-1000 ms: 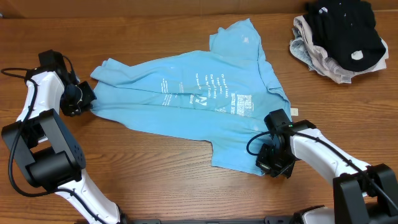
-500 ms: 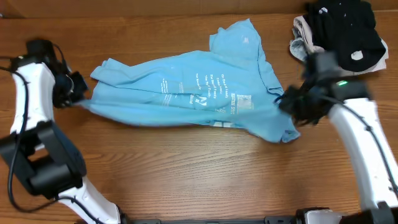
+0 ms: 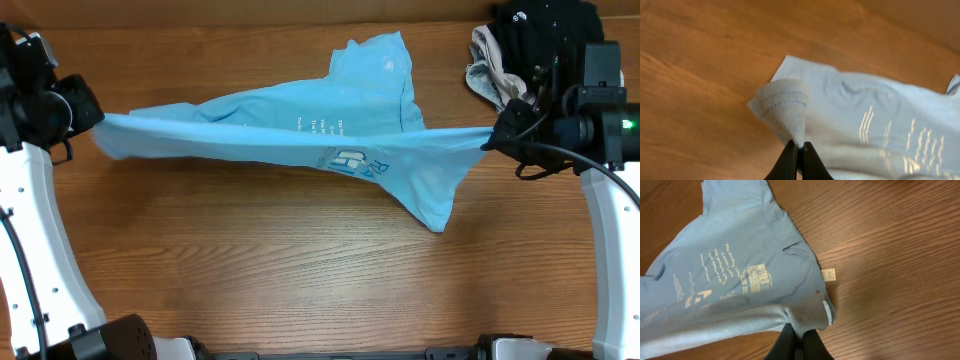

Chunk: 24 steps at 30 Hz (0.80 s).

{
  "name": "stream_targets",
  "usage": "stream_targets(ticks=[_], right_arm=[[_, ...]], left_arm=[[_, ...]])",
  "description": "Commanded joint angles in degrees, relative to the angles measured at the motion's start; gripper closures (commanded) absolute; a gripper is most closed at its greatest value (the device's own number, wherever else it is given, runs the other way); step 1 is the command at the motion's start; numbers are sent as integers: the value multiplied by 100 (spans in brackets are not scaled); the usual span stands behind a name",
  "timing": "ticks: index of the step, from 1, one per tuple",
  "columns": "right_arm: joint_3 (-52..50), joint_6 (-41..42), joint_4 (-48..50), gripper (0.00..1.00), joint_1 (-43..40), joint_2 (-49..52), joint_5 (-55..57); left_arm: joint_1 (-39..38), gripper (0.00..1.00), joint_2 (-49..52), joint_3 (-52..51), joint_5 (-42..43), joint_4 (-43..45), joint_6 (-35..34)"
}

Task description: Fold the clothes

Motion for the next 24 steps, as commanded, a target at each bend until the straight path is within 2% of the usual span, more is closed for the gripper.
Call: stream_targets(ticks=[1, 8, 14, 18, 24], right_arm=[[153, -144, -42, 96, -37, -72, 127], [39, -190, -125, 96, -9, -63, 92], [-223, -188, -68, 96, -9, 33, 90], [-238, -221, -52, 96, -9, 175, 94], [-238, -225, 59, 96, -9, 214, 94]], left_arm=[[0, 96, -42, 116, -103, -367, 315], [-2, 96, 66, -39, -275, -850, 352], [-52, 96, 393, -815, -273, -785, 319], [-179, 96, 752, -1513, -273, -382, 280], [-455, 96, 1397, -2406, -205, 732, 190]])
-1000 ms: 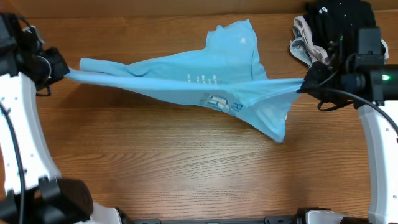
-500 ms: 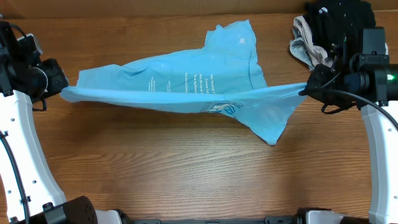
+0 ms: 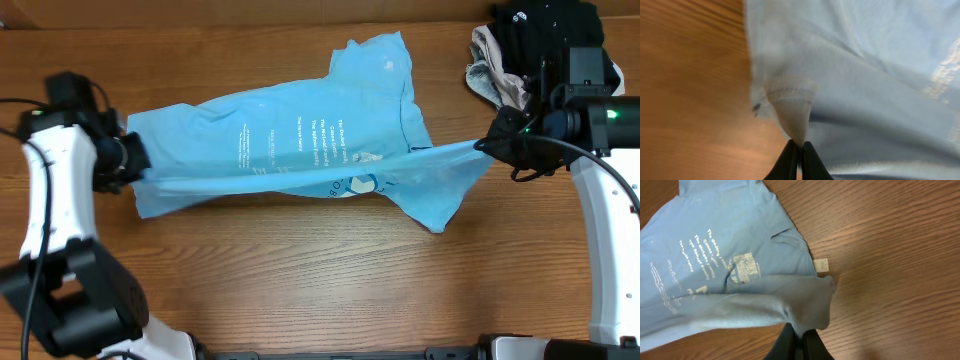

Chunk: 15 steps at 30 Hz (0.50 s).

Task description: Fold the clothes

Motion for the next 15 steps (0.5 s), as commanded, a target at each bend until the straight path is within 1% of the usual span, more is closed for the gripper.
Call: stream_targets(ticks=[1, 5, 6, 7, 10, 12, 13, 15], right_arm=[[-2, -42, 61, 96, -9, -26, 76], [-2, -48, 17, 96, -9, -26, 81], [-2, -68, 15, 96, -9, -26, 79], [-2, -85, 15, 96, -9, -26, 74], [-2, -87, -4, 96, -9, -26, 79], [-2, -133, -26, 96, -9, -26, 79], [-2, -149, -28, 96, -9, -26, 76], [-2, -151, -26, 96, -9, -26, 76]], left_arm=[[-201, 96, 385, -339, 4, 490, -4], [-400, 95, 918, -483, 2, 1403, -103], [-446, 87, 1056, -483, 7, 1639, -109], [-481, 69, 1154, -479, 20, 1818, -173], [-496, 43, 1246, -378, 181, 1891, -299], [-483, 33, 1213, -205, 273, 1683, -304], [-476, 31, 1178, -92, 278, 1537, -323], [-466, 30, 1128, 125, 258, 1209, -339]])
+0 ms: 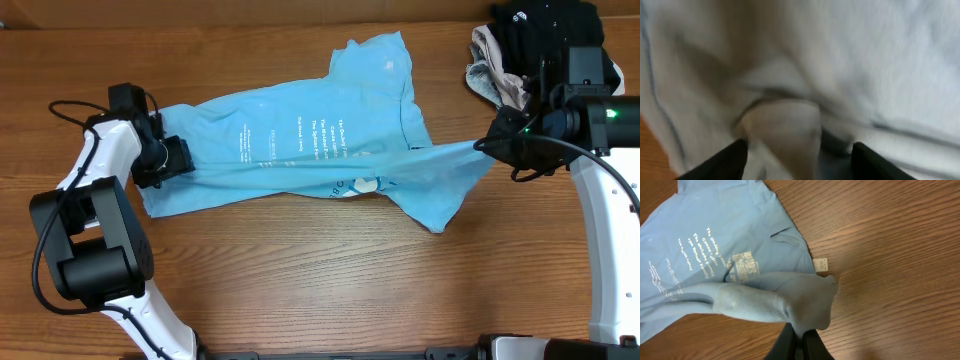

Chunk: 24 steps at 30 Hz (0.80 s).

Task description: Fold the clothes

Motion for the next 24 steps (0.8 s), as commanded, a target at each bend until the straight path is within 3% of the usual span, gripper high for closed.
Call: stream_targets(ticks=[1, 7, 11, 24], right_arm=[[0, -90, 15, 96, -9, -31, 76], [0, -109, 15, 96, -9, -31, 79], [0, -131, -13, 96, -9, -31, 103], [0, -240, -114, 96, -9, -31, 120]], left_arm=[[39, 30, -127, 516, 52, -389, -103], [61, 34, -168, 597, -35, -715, -216], [114, 48, -184, 592, -81, -1010, -319], [520, 55, -273, 494, 256, -1082, -247]])
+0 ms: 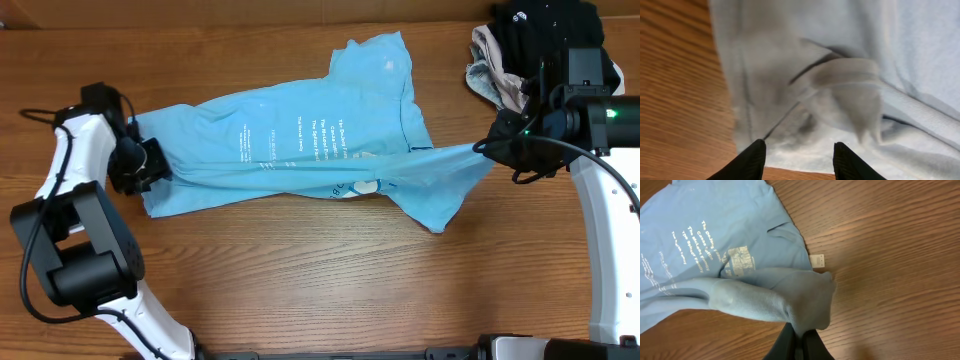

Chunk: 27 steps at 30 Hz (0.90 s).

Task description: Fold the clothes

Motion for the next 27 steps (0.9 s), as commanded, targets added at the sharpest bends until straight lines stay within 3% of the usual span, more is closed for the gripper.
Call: stream_targets(ticks=[1, 12, 21, 27], right_arm=[[0, -76, 13, 96, -9, -31, 98], [0, -94, -4, 96, -9, -31, 98], [0, -96, -4, 96, -9, -31, 98], [0, -98, 13, 96, -9, -31, 98]], left_arm=[[15, 55, -251, -68, 179, 133, 31], [4, 63, -249, -1154, 354, 1589, 28], [4, 64, -249, -1202, 356, 2225, 28], [-9, 73, -249, -1202, 562, 2610, 31]])
